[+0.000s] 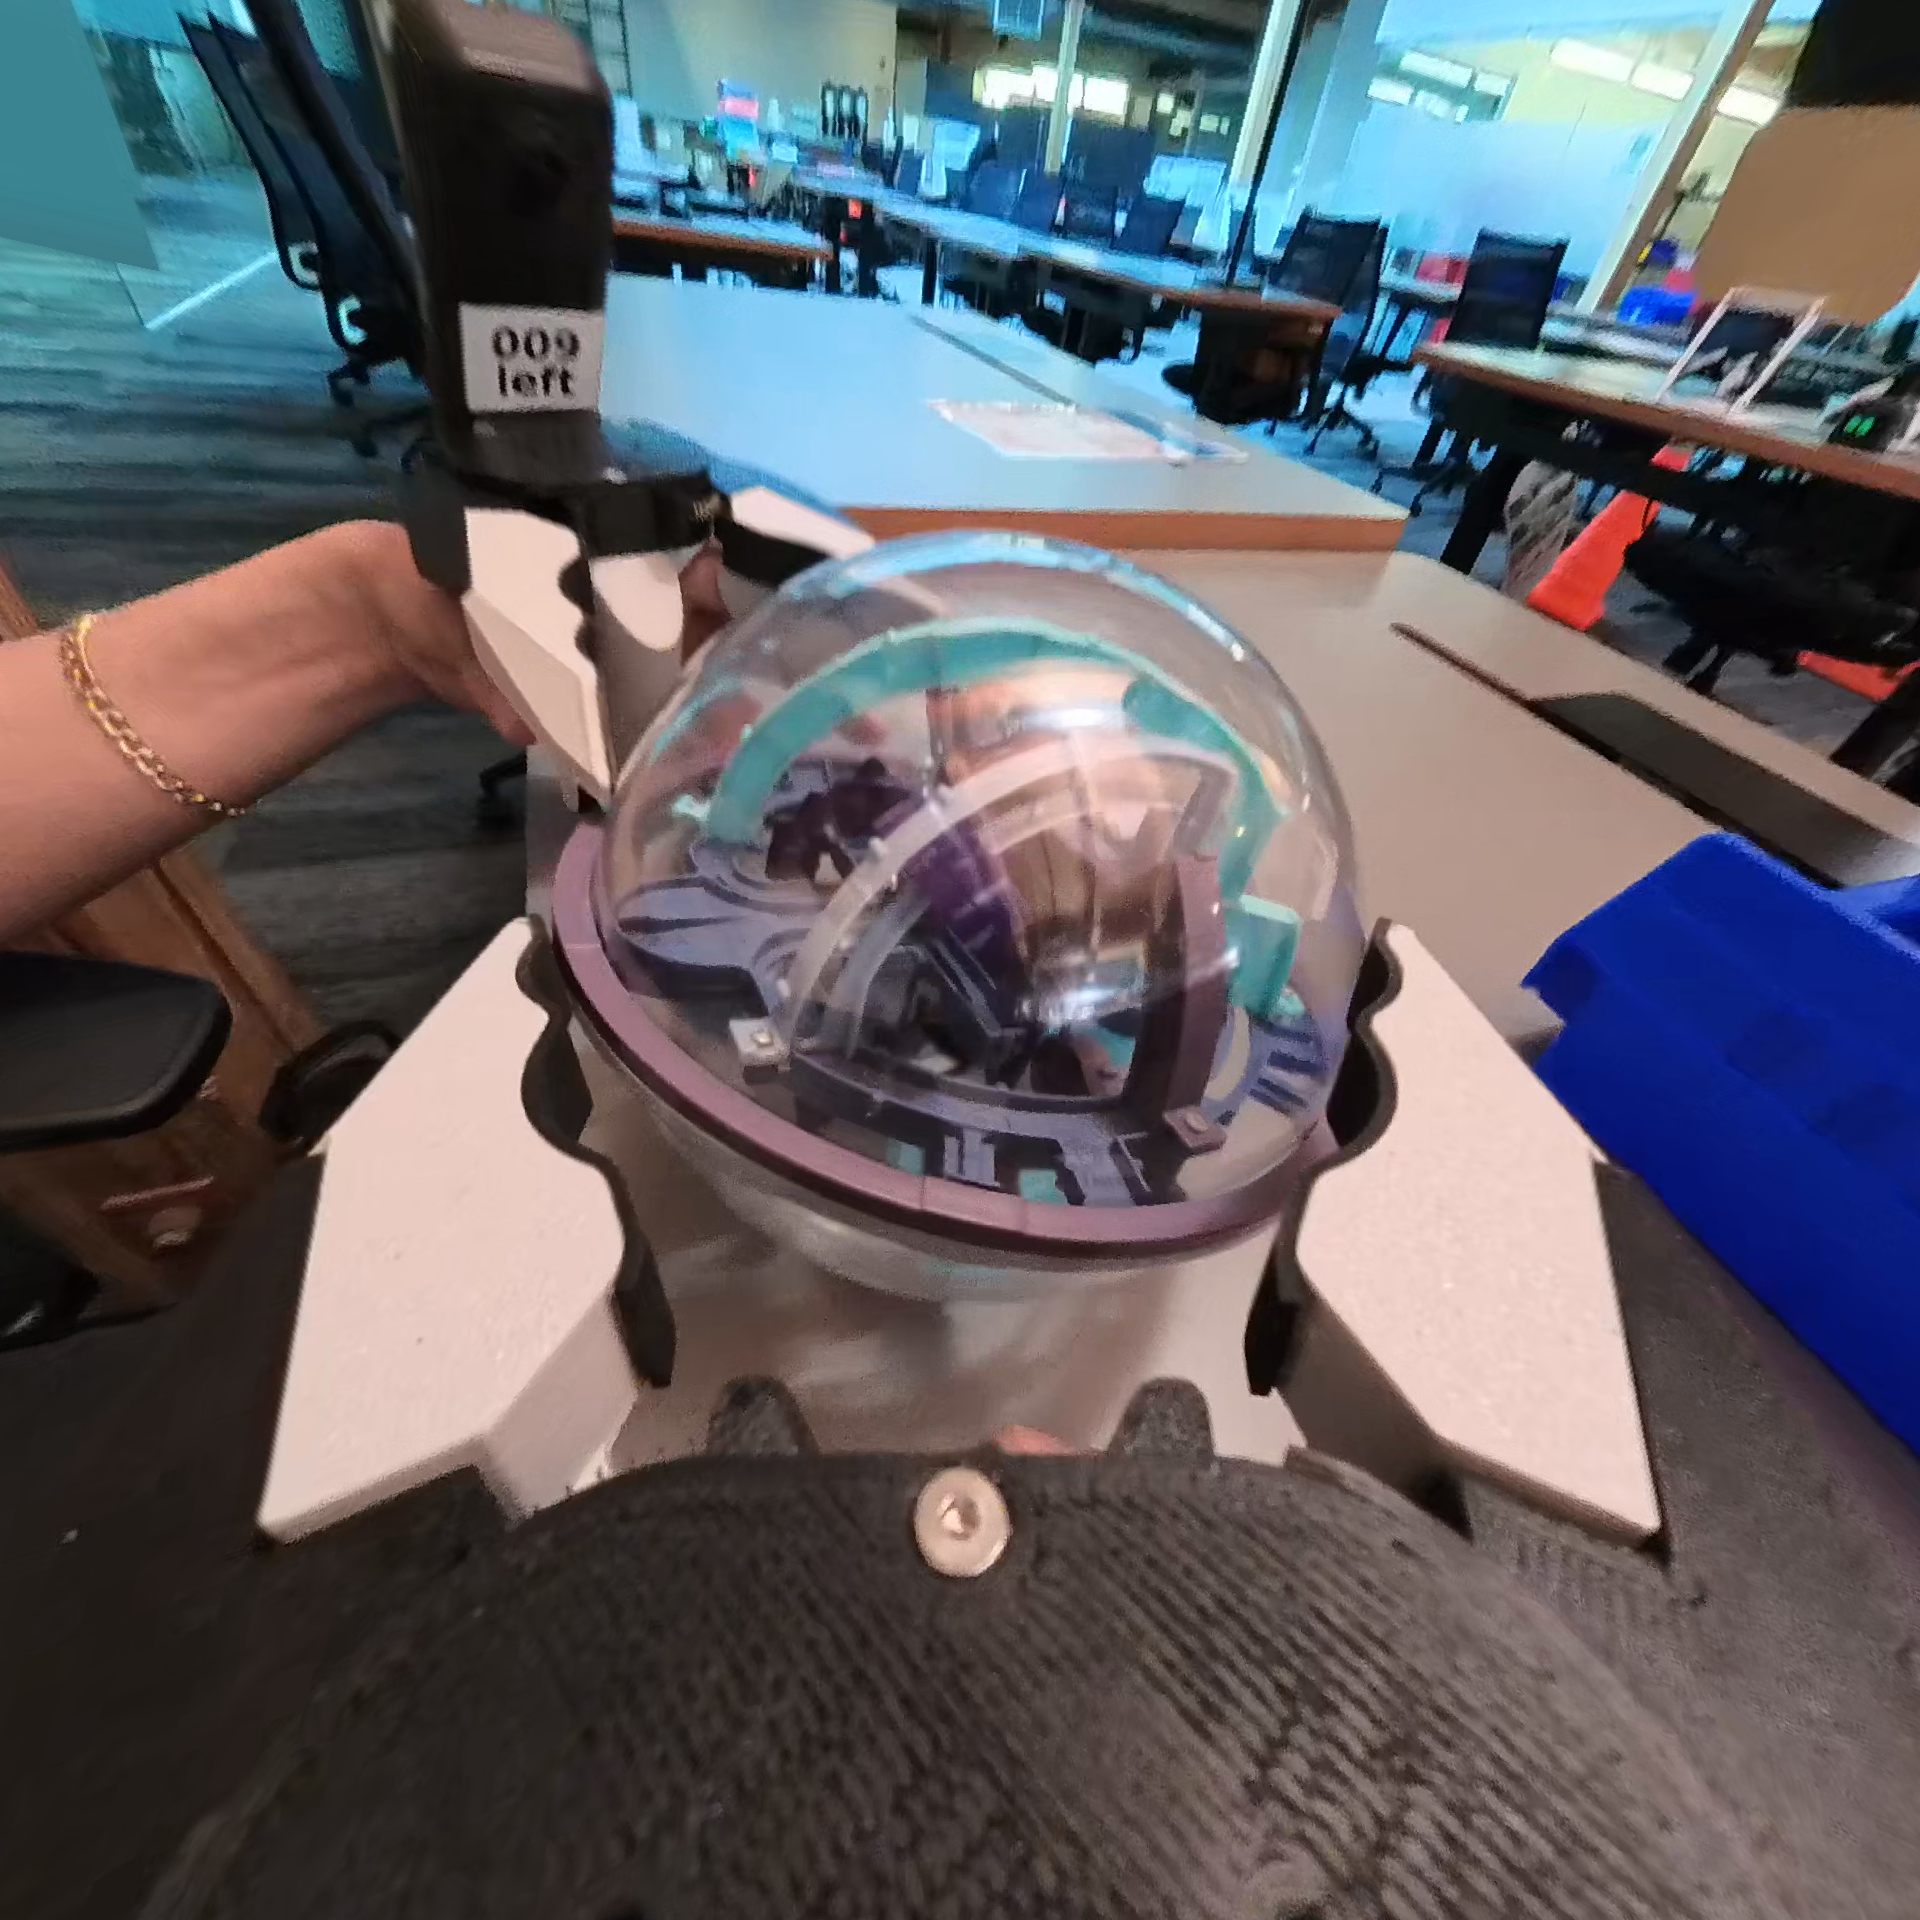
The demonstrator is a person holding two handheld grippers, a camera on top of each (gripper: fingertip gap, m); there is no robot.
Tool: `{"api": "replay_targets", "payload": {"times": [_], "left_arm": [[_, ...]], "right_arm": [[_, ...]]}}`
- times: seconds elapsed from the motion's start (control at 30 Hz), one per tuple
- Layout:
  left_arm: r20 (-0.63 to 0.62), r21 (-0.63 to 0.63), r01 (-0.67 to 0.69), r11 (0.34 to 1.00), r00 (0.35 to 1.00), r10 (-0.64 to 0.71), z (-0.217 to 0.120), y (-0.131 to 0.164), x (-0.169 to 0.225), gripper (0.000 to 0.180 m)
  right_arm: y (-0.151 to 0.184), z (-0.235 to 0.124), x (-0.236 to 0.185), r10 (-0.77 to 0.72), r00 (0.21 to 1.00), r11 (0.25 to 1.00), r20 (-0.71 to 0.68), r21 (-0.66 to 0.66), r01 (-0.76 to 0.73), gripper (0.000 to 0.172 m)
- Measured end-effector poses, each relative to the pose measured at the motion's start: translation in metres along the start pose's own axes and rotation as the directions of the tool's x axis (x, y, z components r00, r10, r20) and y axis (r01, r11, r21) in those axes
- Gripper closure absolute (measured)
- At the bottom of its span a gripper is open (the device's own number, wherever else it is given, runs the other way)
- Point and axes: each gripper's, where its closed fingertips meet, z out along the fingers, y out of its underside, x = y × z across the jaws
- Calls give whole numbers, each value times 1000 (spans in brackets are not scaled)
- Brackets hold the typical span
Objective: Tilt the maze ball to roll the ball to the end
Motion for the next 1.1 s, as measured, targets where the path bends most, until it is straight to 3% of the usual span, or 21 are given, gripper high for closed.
{"api": "replay_targets", "payload": {"times": [0.23,0.37,0.5,0.57,0.6,0.73,0.87,1.1], "left_arm": [[-52,-41,2,999,999,-4,2,4,10,88],[-48,3,-4,1000,999,4,1,-1,8,91],[10,113,49,992,999,-50,2,-12,-6,91],[40,134,68,989,997,-74,4,-12,-13,77],[37,138,67,988,997,-73,4,-11,-12,78],[-20,88,46,995,999,-44,9,-5,0,93],[5,29,60,998,998,-60,15,1,-2,82],[-29,-61,-4,998,1000,2,14,10,7,80]], "right_arm": [[-19,-10,13,56,998,983,-19,177,-52,39],[-17,-15,16,87,996,980,4,178,-86,45],[-17,-13,12,48,999,987,22,155,-51,44],[-16,-12,13,33,999,991,11,131,-34,42],[-16,-11,13,19,1000,993,1,118,-19,41],[-16,-11,18,-50,995,998,-83,45,54,41],[-18,-13,24,-78,981,997,-179,-40,72,43],[-16,-6,18,-202,972,977,-123,-102,190,47]]}}
